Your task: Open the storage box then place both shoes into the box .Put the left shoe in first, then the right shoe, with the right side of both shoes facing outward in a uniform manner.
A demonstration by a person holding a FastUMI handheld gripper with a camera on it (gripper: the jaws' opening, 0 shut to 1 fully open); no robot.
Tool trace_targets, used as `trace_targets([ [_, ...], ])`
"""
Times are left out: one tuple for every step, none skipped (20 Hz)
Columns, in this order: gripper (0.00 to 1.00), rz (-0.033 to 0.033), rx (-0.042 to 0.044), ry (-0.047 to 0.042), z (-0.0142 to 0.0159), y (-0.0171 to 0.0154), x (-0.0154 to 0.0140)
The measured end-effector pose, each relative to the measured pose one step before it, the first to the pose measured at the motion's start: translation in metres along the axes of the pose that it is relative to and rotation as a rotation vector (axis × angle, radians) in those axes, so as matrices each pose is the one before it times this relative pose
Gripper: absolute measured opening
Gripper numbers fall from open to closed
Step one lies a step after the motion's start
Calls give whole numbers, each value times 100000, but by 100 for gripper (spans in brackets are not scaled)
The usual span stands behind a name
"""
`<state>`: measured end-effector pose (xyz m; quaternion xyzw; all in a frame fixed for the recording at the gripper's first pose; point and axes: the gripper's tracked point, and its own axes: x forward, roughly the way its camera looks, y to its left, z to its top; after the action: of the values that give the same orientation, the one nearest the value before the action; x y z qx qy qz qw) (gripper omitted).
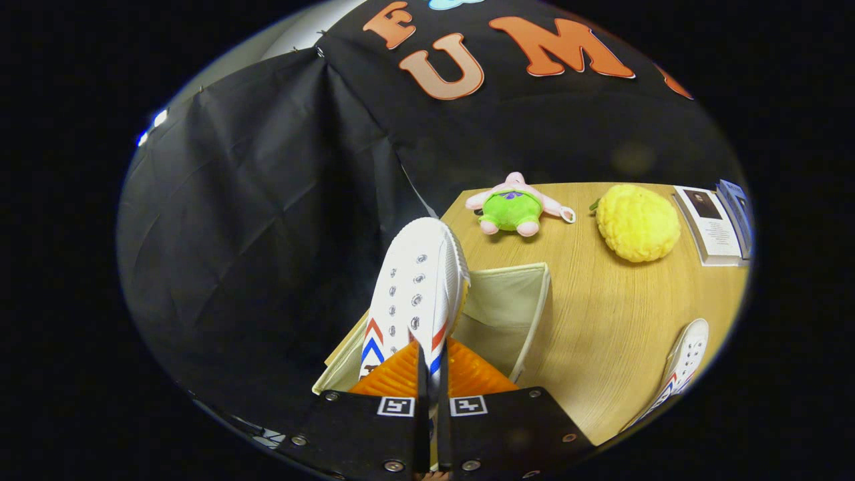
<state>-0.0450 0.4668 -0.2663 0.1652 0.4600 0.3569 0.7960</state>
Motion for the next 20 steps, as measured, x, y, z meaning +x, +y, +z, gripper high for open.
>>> trace_targets([
  [5,-448,-1612,105,-18,-34,310],
  [5,-1044,-2128,101,-159,-184,295],
  [5,-1384,-1609,859,-296,-73,-34],
  [5,-1307,-752,1592,-420,-104,43],
  [5,-445,-268,2066,-488,53,86],
  [10,773,-584,1318,-739,171,265],
  [16,711,-1551,347,-352,33,178],
  [28,830,-1653,661,-292,5,-71],
  [37,2148,-290,-2447,306,539,-53],
  [45,2688,372,-4109,876,743,-585],
  [49,1742,1256,-2930,673,605,-947],
  [57,1391,1258,-1783,476,192,-1037],
  [61,237,657,-1822,538,-111,-992],
  [66,-837,-264,-2212,637,-427,-1037],
  [71,-2034,-730,-1742,379,-818,-940],
  [79,-2381,-416,-845,-34,-919,-1004],
  [82,-2546,-241,-416,-200,-1127,-929],
  [88,-2141,-44,-276,-187,-1035,-623],
  [90,-2167,238,-83,-188,-1293,-634],
  [94,-2332,438,24,-255,-1039,-805],
])
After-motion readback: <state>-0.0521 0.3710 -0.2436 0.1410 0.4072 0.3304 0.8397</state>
